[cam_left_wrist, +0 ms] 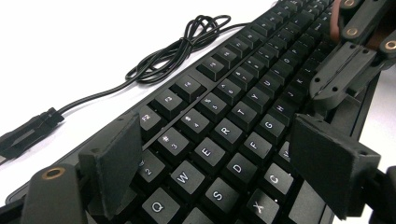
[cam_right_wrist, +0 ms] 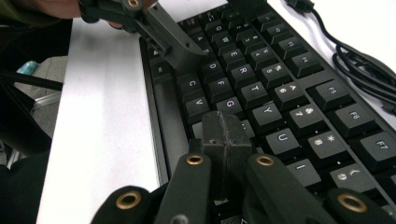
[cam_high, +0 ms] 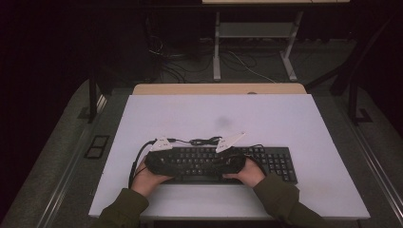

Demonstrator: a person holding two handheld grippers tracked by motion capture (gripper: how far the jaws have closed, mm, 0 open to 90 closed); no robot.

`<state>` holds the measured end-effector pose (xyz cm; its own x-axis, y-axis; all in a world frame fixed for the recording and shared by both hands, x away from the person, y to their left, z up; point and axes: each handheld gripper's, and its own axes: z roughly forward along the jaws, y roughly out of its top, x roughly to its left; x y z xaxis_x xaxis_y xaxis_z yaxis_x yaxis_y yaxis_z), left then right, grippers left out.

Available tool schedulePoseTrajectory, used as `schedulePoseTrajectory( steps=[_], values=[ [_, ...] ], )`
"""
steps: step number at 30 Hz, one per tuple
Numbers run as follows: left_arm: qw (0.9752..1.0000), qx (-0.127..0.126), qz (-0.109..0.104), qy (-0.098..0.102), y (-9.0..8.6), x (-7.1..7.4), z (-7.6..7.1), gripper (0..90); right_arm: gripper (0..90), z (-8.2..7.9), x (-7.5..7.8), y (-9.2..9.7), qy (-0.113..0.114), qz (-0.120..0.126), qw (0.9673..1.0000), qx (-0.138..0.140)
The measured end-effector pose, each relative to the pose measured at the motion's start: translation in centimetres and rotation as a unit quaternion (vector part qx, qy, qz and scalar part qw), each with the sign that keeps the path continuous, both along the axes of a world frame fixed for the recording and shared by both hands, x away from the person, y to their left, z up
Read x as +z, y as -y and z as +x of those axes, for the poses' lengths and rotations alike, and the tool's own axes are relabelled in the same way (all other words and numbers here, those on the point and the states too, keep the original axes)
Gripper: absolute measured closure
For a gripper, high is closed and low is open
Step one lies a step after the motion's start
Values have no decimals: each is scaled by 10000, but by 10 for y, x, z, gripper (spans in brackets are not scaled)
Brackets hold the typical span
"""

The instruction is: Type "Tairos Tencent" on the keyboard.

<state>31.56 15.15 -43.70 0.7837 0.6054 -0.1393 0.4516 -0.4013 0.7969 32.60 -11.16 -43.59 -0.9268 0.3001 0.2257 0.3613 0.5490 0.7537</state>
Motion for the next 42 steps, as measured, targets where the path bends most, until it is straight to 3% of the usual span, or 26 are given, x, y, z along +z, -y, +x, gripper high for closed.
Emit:
schedulePoseTrajectory(
  steps=[19, 42],
  values=[
    [10000, 0, -1, 6, 0, 0, 0, 168, 892, -1, -5, -3, -25, -188, 9998, 31],
    [10000, 11, 10, 8, 0, 0, 0, 171, 864, 1, -2, 1, -41, -46, 10000, -28]
  ],
)
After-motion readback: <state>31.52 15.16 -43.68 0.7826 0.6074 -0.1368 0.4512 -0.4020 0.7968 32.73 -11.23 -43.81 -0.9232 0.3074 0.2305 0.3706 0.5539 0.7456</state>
